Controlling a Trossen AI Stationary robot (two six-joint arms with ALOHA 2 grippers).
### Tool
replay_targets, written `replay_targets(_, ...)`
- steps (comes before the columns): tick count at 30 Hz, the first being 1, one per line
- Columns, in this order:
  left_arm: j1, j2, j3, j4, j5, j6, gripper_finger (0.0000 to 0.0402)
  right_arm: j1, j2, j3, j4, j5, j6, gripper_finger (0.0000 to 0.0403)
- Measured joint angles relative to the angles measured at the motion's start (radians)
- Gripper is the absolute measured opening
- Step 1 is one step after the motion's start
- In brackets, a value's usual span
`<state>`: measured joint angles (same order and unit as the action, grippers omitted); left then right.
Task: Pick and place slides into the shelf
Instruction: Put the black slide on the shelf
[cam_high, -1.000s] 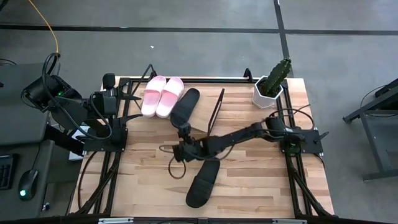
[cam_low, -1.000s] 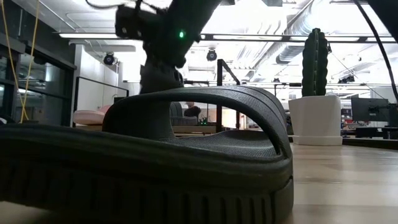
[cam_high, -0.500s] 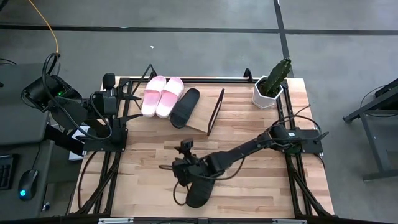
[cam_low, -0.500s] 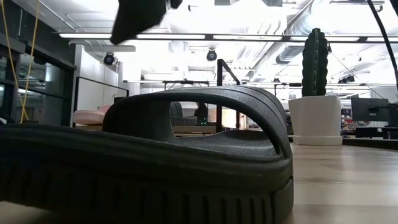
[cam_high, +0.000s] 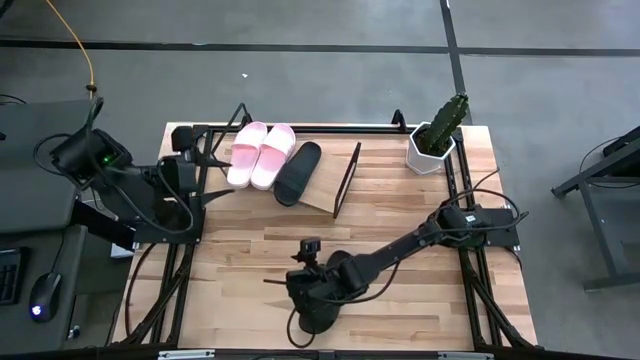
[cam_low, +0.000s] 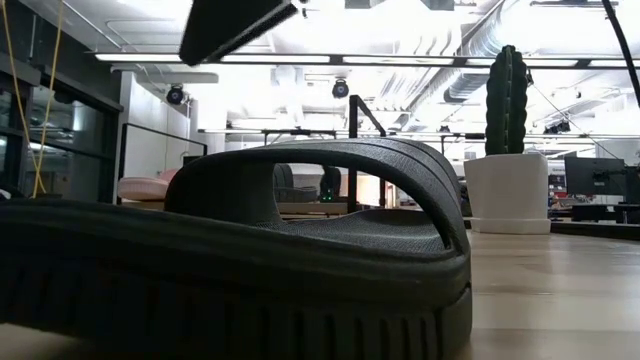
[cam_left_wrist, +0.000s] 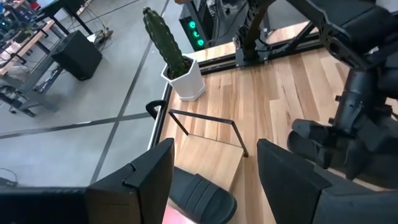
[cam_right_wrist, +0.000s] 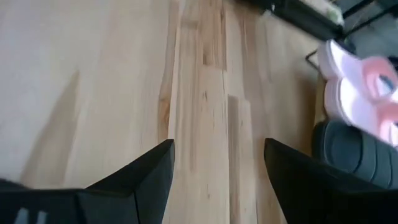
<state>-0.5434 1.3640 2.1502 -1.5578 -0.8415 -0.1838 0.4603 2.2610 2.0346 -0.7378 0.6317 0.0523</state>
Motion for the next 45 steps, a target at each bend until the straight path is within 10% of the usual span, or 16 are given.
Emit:
replay_targets(19,0.000,0.000,-0.157,0.081,0.011,-0.005,0.0211,0.052,-0.092,0.001,-0.148,-0.248,0.318,0.0238)
replay_targets(45,0.000,0.000,-0.336,0.139,0.009,-0.082,0.0211,0.137,-0.092,-0.005,-0.286,-0.191,0.585,0.0238)
